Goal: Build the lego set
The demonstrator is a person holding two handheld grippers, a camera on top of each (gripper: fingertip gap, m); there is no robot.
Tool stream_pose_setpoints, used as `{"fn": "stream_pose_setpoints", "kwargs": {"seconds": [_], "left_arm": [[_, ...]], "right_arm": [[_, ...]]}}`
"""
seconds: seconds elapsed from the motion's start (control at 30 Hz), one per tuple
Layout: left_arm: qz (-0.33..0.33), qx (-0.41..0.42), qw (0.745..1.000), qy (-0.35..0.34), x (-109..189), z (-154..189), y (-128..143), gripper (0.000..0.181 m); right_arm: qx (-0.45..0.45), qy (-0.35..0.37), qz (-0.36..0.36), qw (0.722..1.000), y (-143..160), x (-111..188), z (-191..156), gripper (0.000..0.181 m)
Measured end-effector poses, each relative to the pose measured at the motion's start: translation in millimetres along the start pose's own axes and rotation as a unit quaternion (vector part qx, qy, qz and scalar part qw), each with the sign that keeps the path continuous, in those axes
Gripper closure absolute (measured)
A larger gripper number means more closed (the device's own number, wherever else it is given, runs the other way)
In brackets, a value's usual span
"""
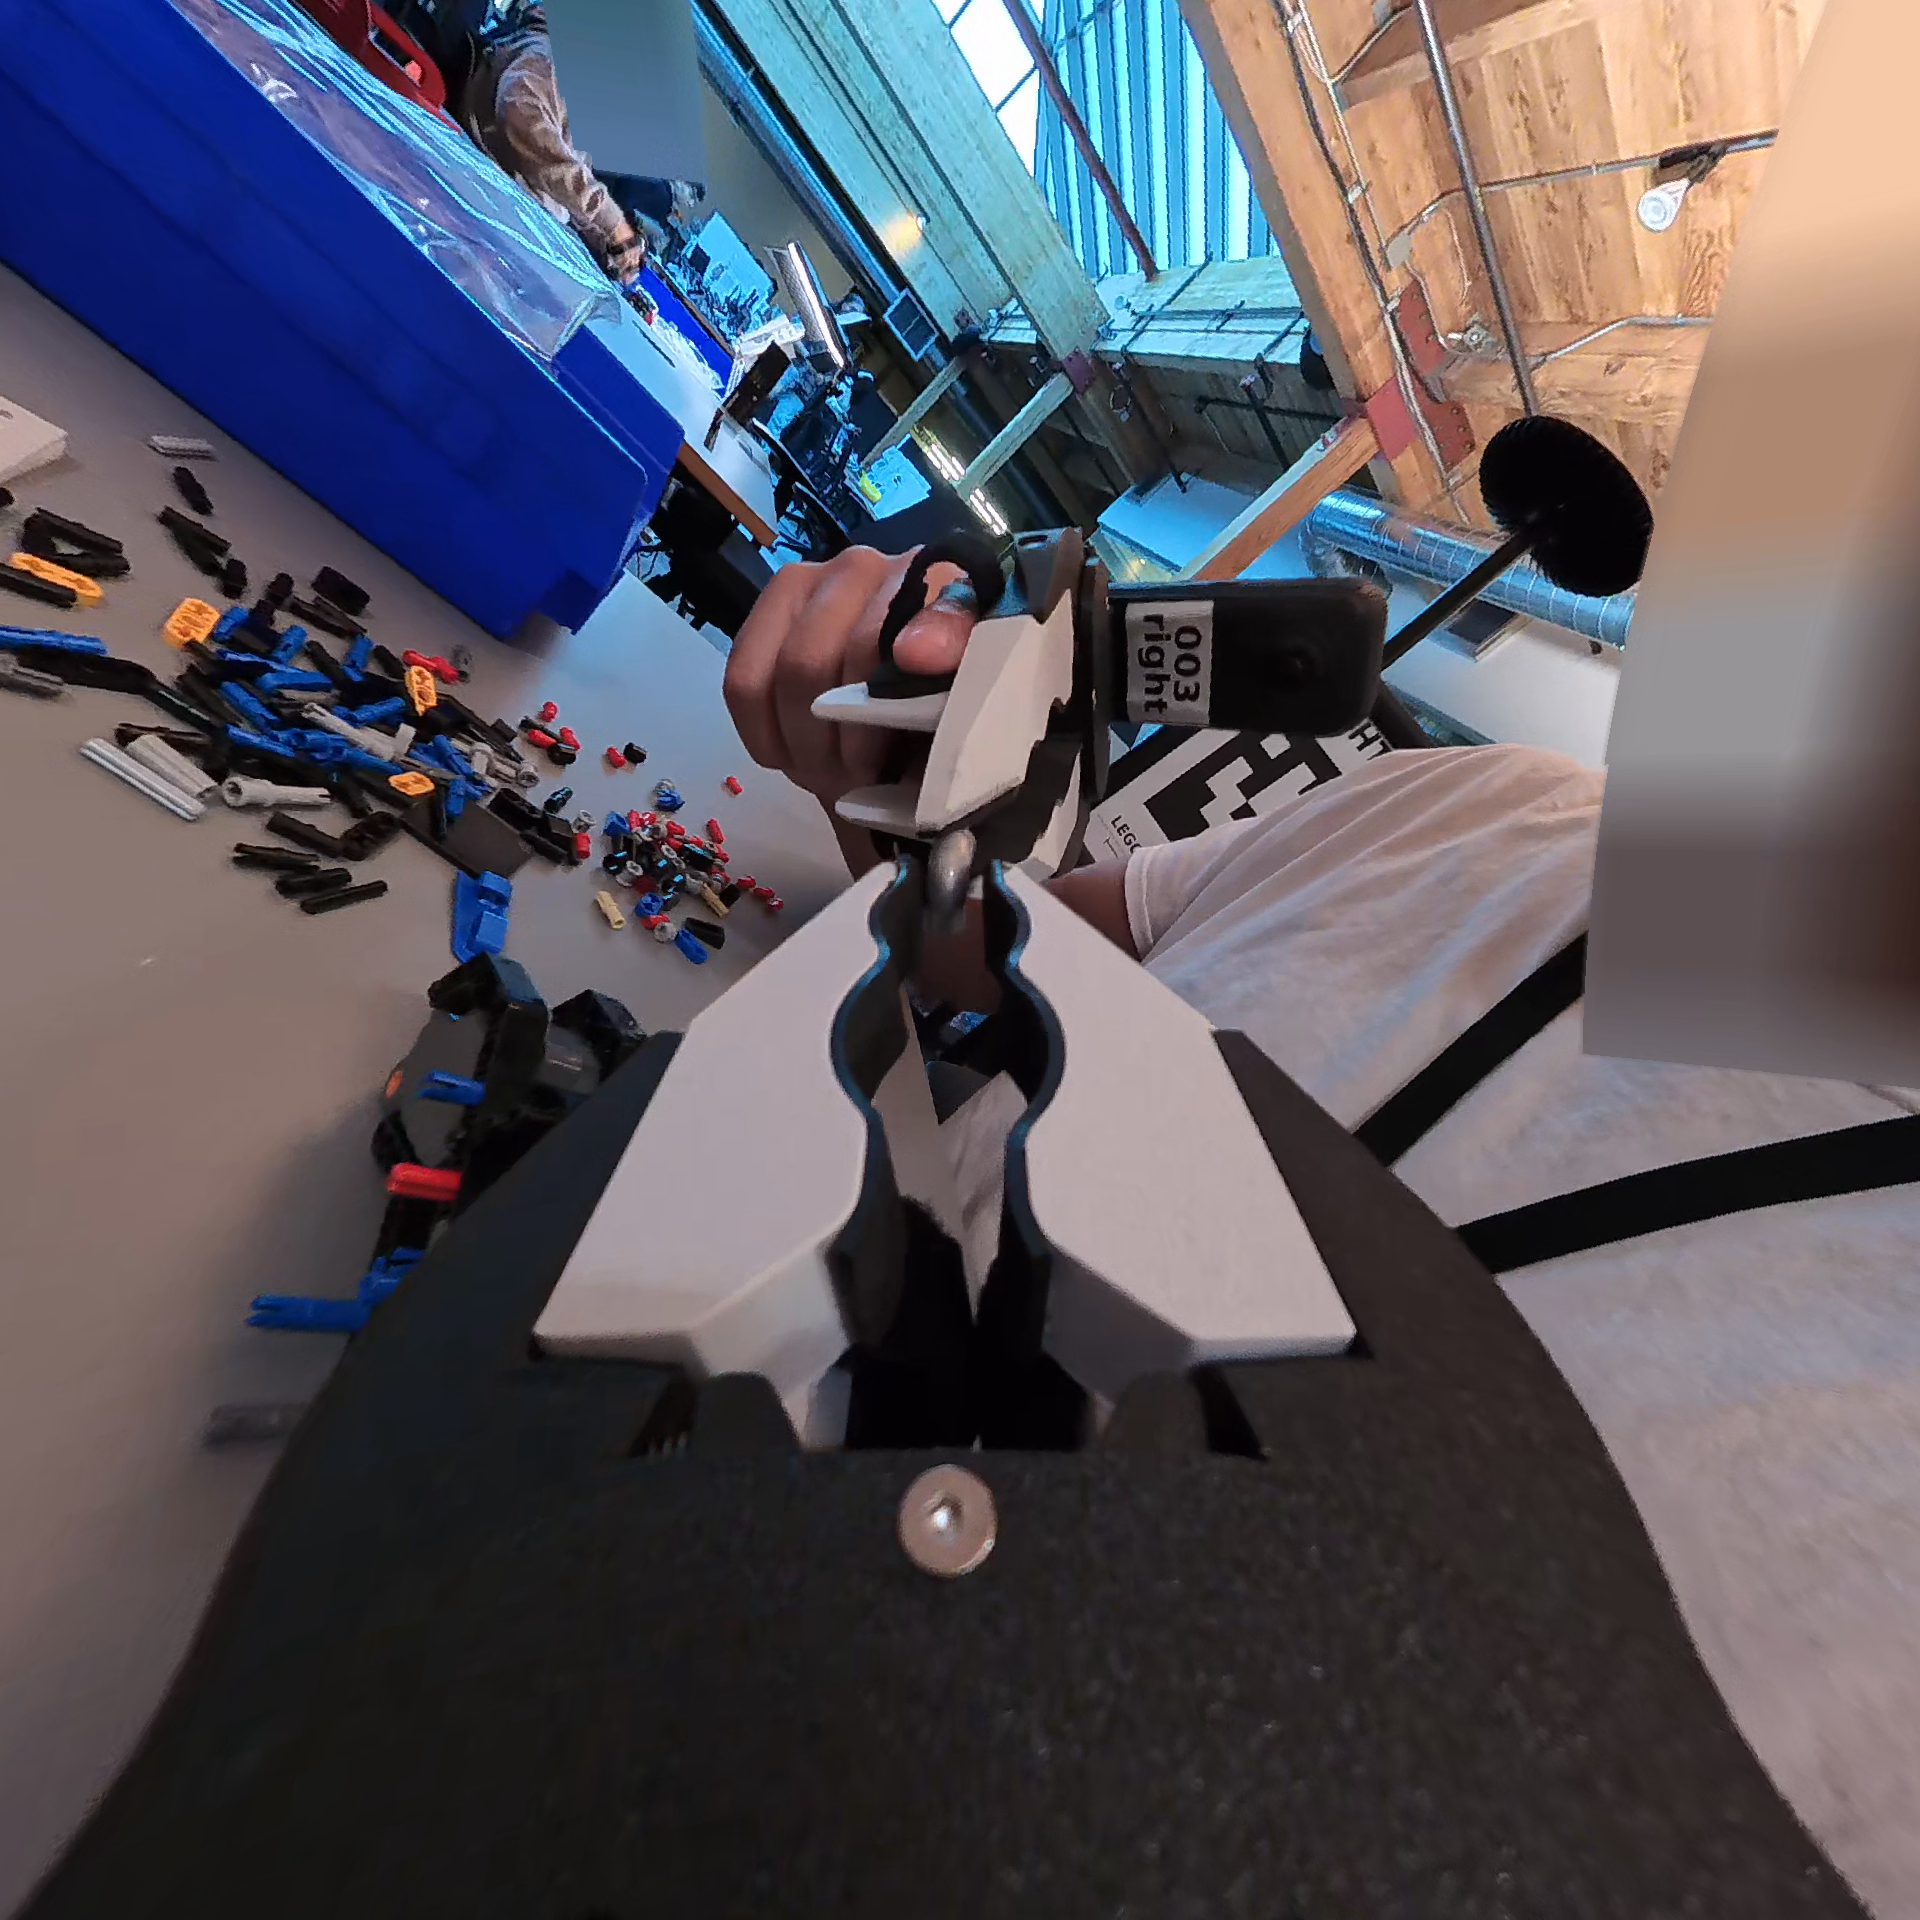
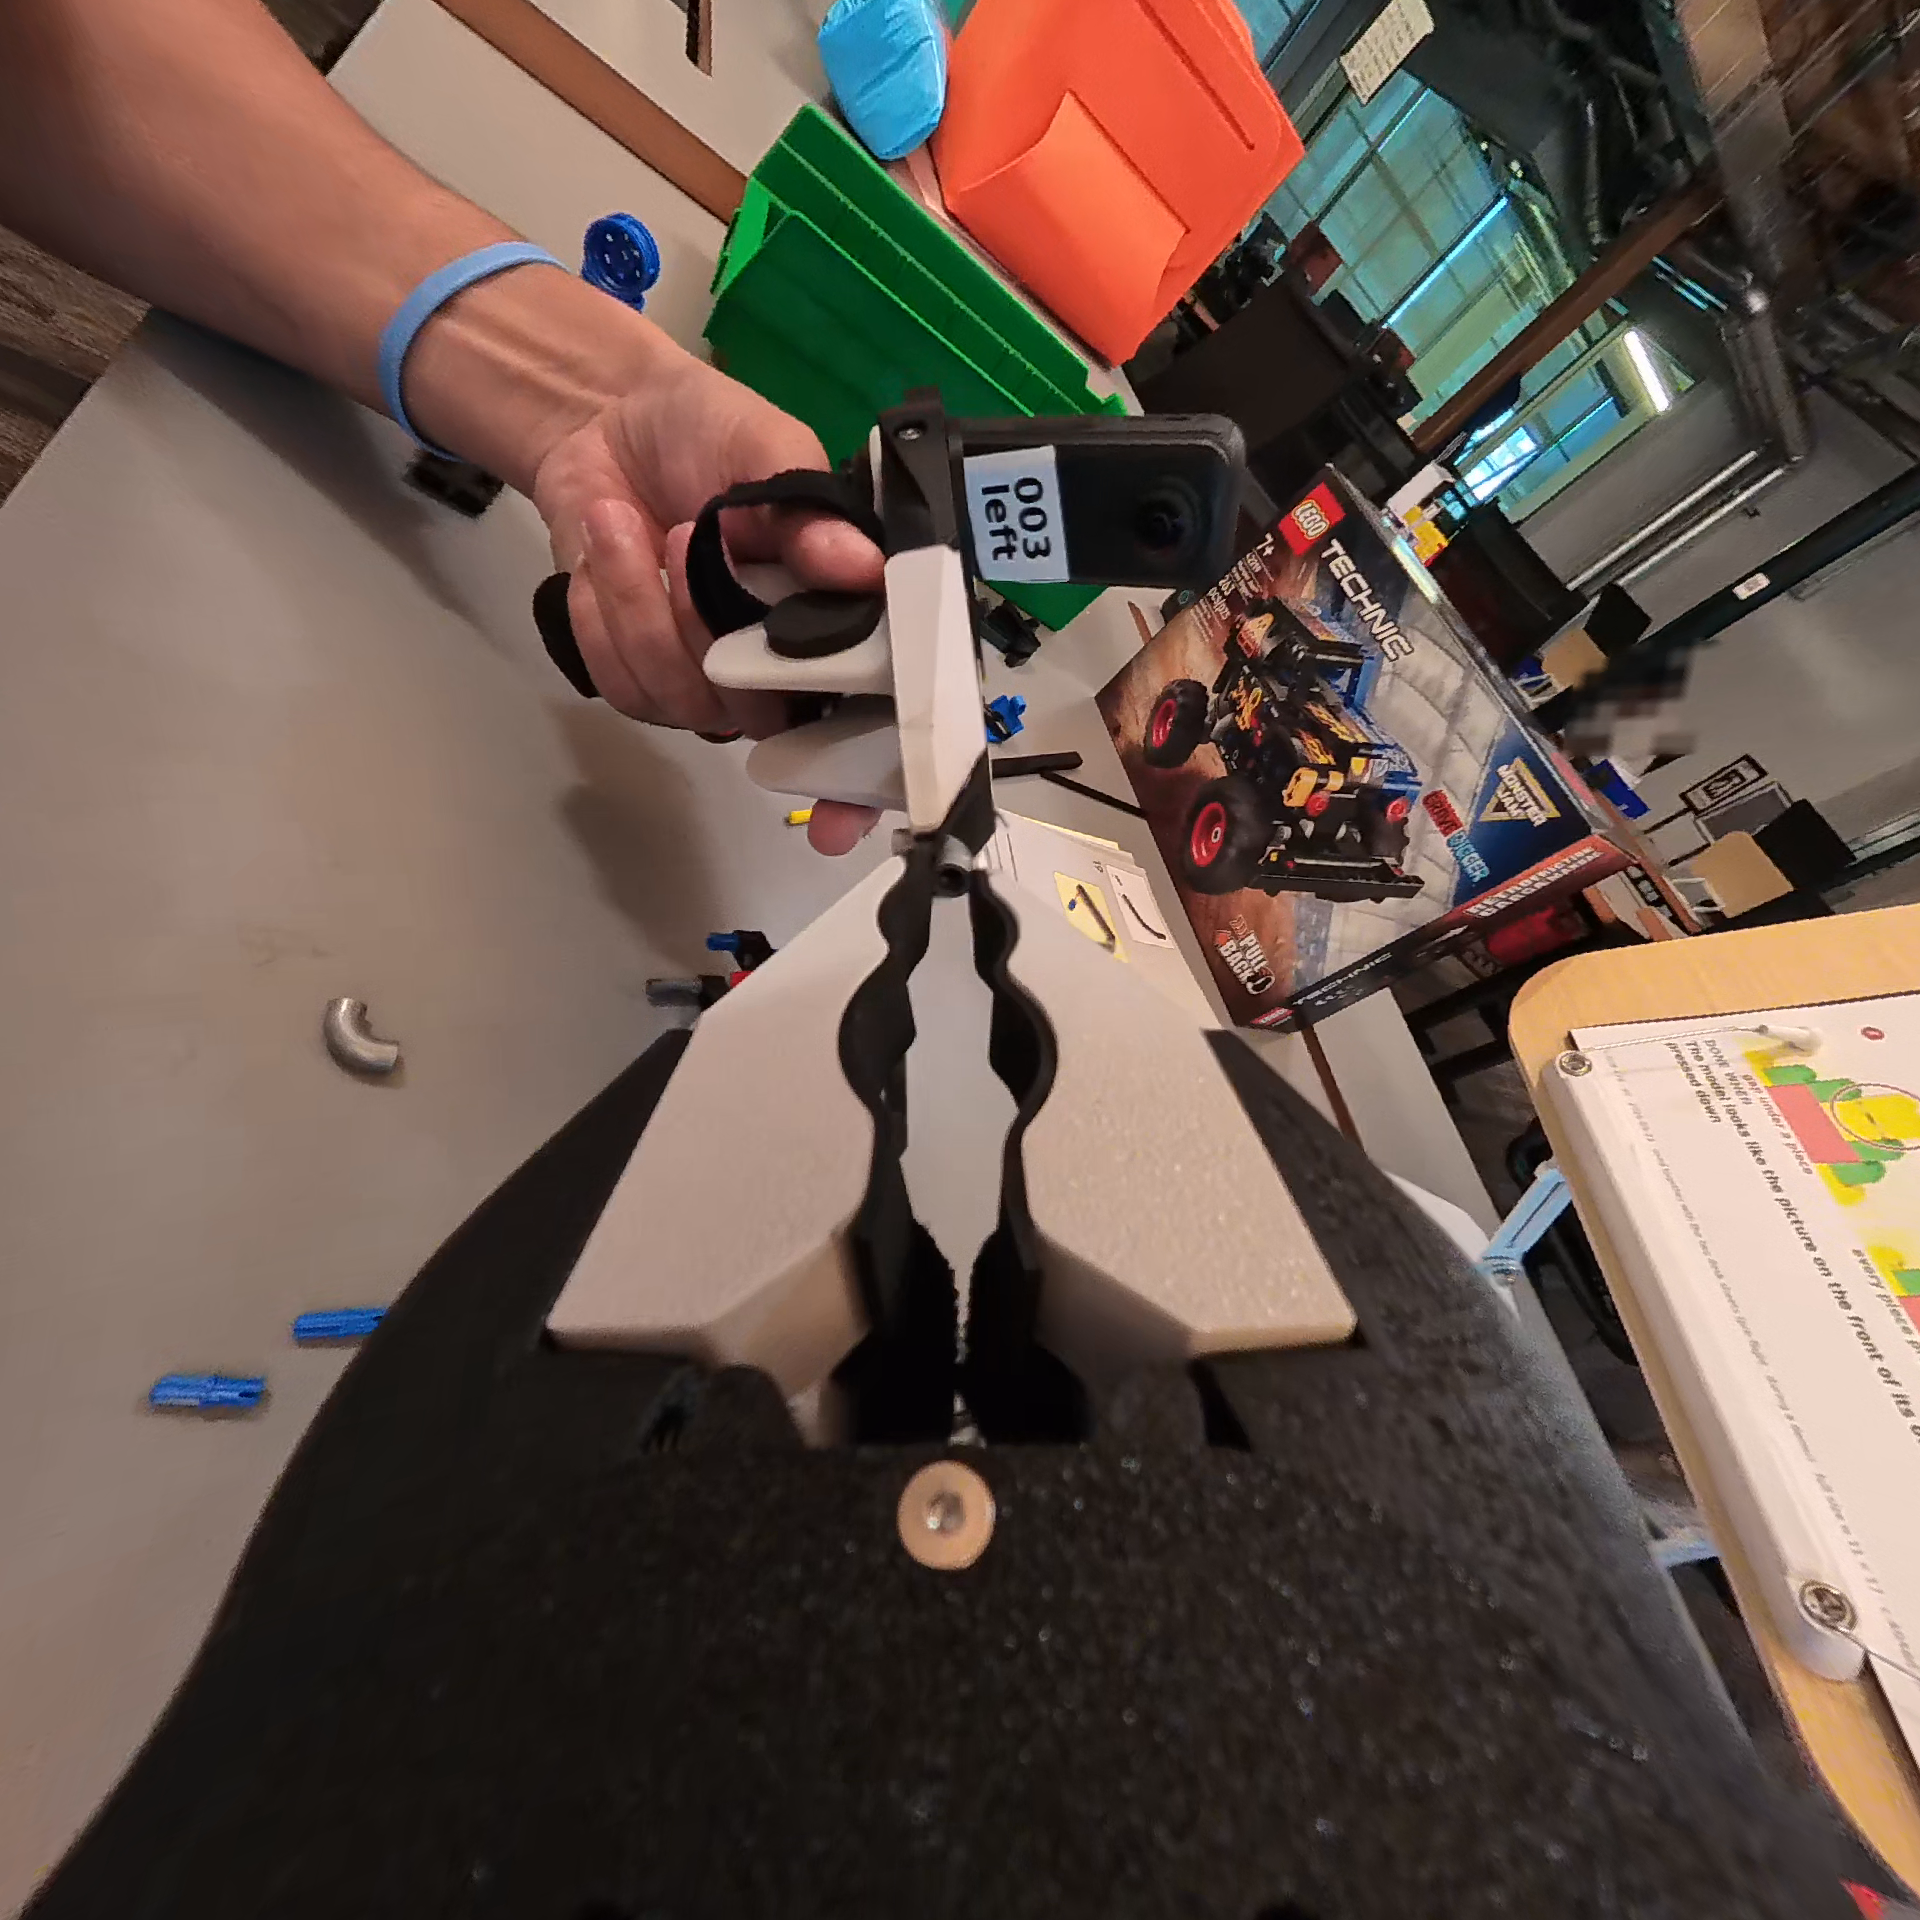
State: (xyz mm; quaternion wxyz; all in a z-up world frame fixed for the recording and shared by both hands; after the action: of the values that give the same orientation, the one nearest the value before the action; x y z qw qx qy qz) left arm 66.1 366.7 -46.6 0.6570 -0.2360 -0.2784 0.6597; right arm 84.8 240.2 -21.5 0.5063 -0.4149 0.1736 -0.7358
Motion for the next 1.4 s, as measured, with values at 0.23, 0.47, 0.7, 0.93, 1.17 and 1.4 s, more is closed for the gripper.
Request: {"fn": "stream_pose_setpoints", "kwargs": {"seconds": [0.23, 0.47, 0.7, 0.93, 1.17, 1.4], "left_arm": [[0.007, 0.008, 1.0, 0.008, -0.6, -0.8, -0.2, 0.175], [0.015, 0.021, 1.0, 0.017, -1.0, -2.7, -0.3, 0.175], [0.042, 0.049, 0.996, 0.056, -5.2, -1.9, -3.5, 0.175], [0.027, 0.013, 1.0, -0.006, -3.7, -5.5, -0.7, 0.175], [-0.014, -0.042, 0.998, -0.045, 6.0, 0.0, 5.0, 0.175], [-0.009, -0.073, 0.99, -0.117, 20.6, -5.5, 1.1, 0.175]], "right_arm": [[-0.019, -0.01, 0.013, 1.0, 1.1, 0.6, 0.0, 0.174], [-0.007, 0.009, 0.011, 1.0, 1.4, -1.1, -1.3, 0.174], [-0.019, 0.013, 0.025, 0.999, 0.9, 1.9, 2.2, 0.174], [-0.027, 0.0, 0.005, 1.0, 5.8, -4.3, -0.3, 0.174], [-0.235, -0.16, -0.029, 0.958, 24.4, 34.8, 4.5, 0.144], [-0.318, -0.232, -0.179, 0.902, 59.4, 39.1, -77.6, 0.152]]}}
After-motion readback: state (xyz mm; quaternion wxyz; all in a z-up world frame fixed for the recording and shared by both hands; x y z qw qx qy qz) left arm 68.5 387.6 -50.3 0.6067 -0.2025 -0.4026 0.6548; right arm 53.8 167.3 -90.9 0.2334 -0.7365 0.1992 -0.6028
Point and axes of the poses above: each gripper's, where its closed fingertips meet, x back along the fingers, y out of its underside, z = x × y across the jaws, the point moved 7 cm from there along x, back along the fingers, and after that the axes turned 13 degrees about -z, right-handed, at the moved point
